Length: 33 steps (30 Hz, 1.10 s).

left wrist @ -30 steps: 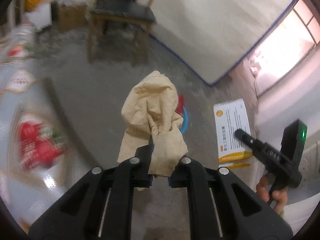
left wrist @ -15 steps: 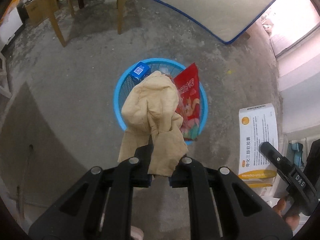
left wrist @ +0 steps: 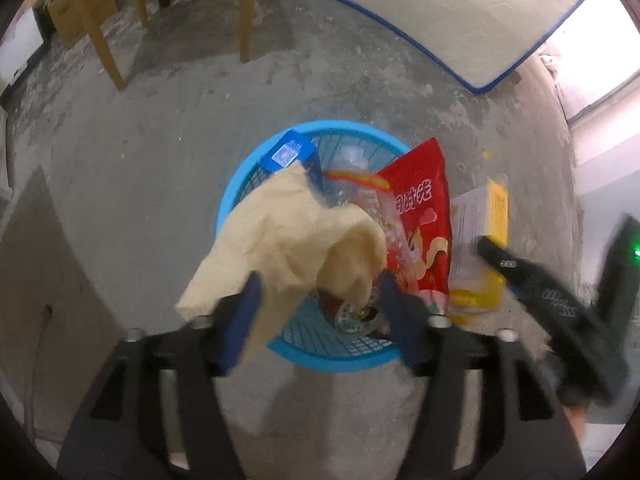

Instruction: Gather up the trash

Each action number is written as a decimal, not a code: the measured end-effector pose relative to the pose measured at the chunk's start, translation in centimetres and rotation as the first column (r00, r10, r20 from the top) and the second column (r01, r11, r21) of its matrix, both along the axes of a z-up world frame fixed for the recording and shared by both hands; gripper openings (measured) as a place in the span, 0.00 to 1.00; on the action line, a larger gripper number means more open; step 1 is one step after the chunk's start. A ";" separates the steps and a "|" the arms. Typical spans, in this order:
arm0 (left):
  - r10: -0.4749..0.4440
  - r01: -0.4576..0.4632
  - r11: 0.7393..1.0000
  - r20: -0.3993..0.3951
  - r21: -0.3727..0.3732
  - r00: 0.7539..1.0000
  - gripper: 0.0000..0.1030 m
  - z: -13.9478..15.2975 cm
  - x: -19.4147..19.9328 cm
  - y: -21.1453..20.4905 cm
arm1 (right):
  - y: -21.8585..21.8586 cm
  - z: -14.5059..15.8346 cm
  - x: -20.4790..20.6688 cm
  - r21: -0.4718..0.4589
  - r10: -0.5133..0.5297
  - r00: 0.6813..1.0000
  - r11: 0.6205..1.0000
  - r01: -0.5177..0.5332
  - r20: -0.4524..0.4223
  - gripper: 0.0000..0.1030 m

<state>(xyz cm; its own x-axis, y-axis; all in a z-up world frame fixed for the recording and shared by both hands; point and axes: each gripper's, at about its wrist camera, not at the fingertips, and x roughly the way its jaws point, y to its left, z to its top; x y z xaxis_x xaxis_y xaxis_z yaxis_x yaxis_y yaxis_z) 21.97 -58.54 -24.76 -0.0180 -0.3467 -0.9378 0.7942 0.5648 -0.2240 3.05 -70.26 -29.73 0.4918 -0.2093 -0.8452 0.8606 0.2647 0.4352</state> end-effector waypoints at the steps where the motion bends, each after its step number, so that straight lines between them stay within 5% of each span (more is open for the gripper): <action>1: 0.003 -0.003 1.000 -0.002 -0.003 1.000 0.64 0.2 0.0 0.0 | -0.1 -0.8 0.2 0.010 0.004 1.000 1.000 -0.004 -0.016 0.59; 8: 0.067 -0.077 0.991 -0.100 -0.105 0.993 0.68 3.4 1.5 0.6 | -0.1 -0.2 -2.7 0.006 -0.069 0.995 0.998 0.069 0.066 0.67; 15: 0.084 -0.119 0.958 -0.141 -0.263 0.986 0.71 11.7 2.4 4.0 | -1.1 -0.2 -4.7 0.009 -0.088 0.994 0.996 0.088 0.068 0.67; 17: 0.080 -0.118 0.944 -0.134 -0.309 0.988 0.71 15.0 2.5 6.7 | -1.5 -0.7 -4.8 0.028 -0.085 0.994 0.996 0.083 0.072 0.67; 21: 0.077 -0.102 0.923 -0.081 -0.371 0.994 0.73 20.7 1.9 13.2 | -1.9 -1.5 -4.6 0.022 -0.083 0.996 0.996 0.082 0.037 0.41; 23: 0.090 -0.101 0.917 -0.047 -0.385 0.995 0.74 22.9 1.3 16.9 | -2.0 -1.5 -4.4 0.009 -0.088 0.996 0.996 0.088 0.007 0.37; 27: 0.145 -0.144 0.901 -0.030 -0.409 0.989 0.74 25.3 -0.3 24.3 | -2.1 -0.9 -4.2 -0.017 -0.088 0.996 0.996 0.088 -0.008 0.32; 30: 0.216 -0.220 0.866 -0.060 -0.450 0.975 0.74 26.3 -2.1 30.8 | -1.5 0.5 -4.8 -0.040 -0.101 0.995 0.994 0.102 0.023 0.31; 33: 0.282 -0.251 0.838 -0.009 -0.484 0.959 0.74 26.7 -4.1 35.4 | 0.2 2.2 -4.7 -0.099 -0.056 0.997 0.993 0.061 0.055 0.31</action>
<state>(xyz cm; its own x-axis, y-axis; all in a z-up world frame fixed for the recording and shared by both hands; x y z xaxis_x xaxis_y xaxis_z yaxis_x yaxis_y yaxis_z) 17.86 -23.15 1.99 0.1902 -0.7335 -0.6525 0.6491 0.5926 -0.4770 -1.67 -70.07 -27.50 0.5193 -0.3216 -0.7918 0.8525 0.2592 0.4539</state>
